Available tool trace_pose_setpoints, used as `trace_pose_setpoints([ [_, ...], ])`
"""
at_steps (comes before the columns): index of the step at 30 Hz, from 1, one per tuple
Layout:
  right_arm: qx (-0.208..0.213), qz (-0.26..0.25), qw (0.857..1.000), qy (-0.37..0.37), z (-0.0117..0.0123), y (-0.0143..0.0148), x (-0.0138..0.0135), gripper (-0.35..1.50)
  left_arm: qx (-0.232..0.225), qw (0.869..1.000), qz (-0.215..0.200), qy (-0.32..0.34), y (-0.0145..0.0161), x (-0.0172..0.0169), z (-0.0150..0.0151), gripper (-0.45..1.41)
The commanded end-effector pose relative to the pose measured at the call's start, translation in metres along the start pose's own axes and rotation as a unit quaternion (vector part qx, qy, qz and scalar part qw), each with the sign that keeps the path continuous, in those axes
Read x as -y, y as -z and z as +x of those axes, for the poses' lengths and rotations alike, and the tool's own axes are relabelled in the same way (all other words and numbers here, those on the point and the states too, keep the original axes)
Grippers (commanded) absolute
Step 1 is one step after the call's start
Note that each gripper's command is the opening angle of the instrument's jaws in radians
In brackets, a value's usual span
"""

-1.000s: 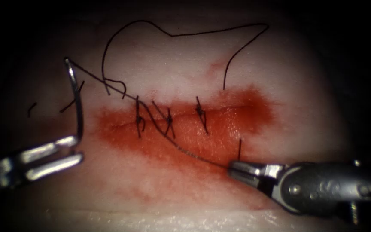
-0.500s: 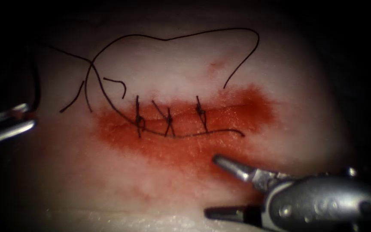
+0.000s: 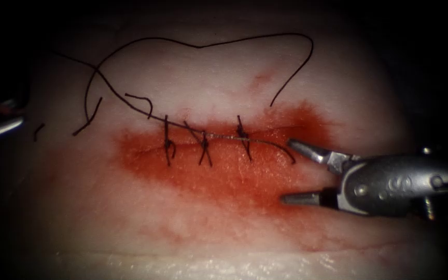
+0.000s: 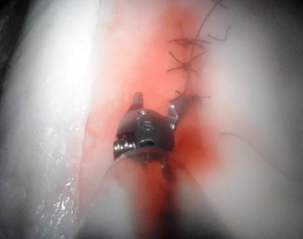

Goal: Wound Closure
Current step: With right hand, grab and pull suture through wound repeatedly so that only a short tail remains

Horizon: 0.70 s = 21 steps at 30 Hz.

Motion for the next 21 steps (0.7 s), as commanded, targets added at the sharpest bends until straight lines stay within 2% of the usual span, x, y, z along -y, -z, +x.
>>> trace_pose_setpoints([
  [1, 0.000, -0.002, 1.000, -0.008, -0.0009, -0.0011, 0.0002, 1.14, 0.000, 1.000, 0.000, 0.000, -0.0007, -0.0004, -0.0002, -0.45],
  [5, 0.003, -0.006, 1.000, -0.022, -0.0017, -0.0020, 0.0003, 1.13, 0.001, 1.000, 0.002, 0.000, -0.0008, -0.0006, -0.0001, -0.45],
  [6, 0.005, -0.006, 1.000, -0.026, -0.0019, -0.0023, 0.0005, 1.03, 0.001, 1.000, 0.002, 0.000, -0.0009, -0.0006, -0.0001, -0.45],
  [7, 0.009, -0.003, 1.000, -0.028, -0.0020, -0.0025, 0.0007, 0.83, 0.001, 1.000, 0.003, 0.000, -0.0009, -0.0006, -0.0001, -0.45],
  [8, 0.015, 0.002, 1.000, -0.026, -0.0021, -0.0026, 0.0008, 0.41, 0.001, 1.000, 0.003, 0.000, -0.0009, -0.0007, -0.0001, -0.45],
  [9, 0.023, 0.009, 0.999, -0.031, -0.0023, -0.0027, 0.0010, -0.27, 0.001, 1.000, 0.003, 0.000, -0.0009, -0.0007, -0.0001, -0.45],
  [10, 0.028, 0.013, 0.999, -0.036, -0.0024, -0.0027, 0.0011, -0.35, 0.001, 1.000, 0.003, 0.000, -0.0009, -0.0007, -0.0001, -0.45],
  [16, 0.042, 0.002, 0.994, -0.100, -0.0020, -0.0016, 0.0016, -0.35, 0.002, 1.000, 0.004, 0.000, -0.0010, -0.0008, -0.0001, -0.45],
  [21, 0.052, 0.010, 0.993, -0.105, 0.0002, -0.0005, 0.0037, -0.35, 0.004, 1.000, 0.009, -0.001, -0.0015, -0.0013, -0.0001, -0.45],
])
